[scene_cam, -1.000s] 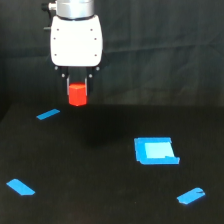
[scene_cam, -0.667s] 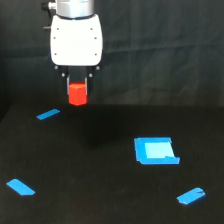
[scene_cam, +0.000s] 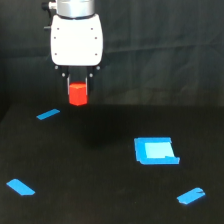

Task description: Pick up the red object from the table

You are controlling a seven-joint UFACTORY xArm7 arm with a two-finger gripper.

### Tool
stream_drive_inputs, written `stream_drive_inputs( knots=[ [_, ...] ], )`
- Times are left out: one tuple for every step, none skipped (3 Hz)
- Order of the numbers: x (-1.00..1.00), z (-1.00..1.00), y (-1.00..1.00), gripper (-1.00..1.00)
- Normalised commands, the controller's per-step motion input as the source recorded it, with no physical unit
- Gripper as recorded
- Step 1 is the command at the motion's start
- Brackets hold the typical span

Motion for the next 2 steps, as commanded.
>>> stream_drive_inputs(
  knots=[
    [0.10,0.03,-0.15,-1.00],
    [0.04,0.10,-0.05,-1.00]
  ],
)
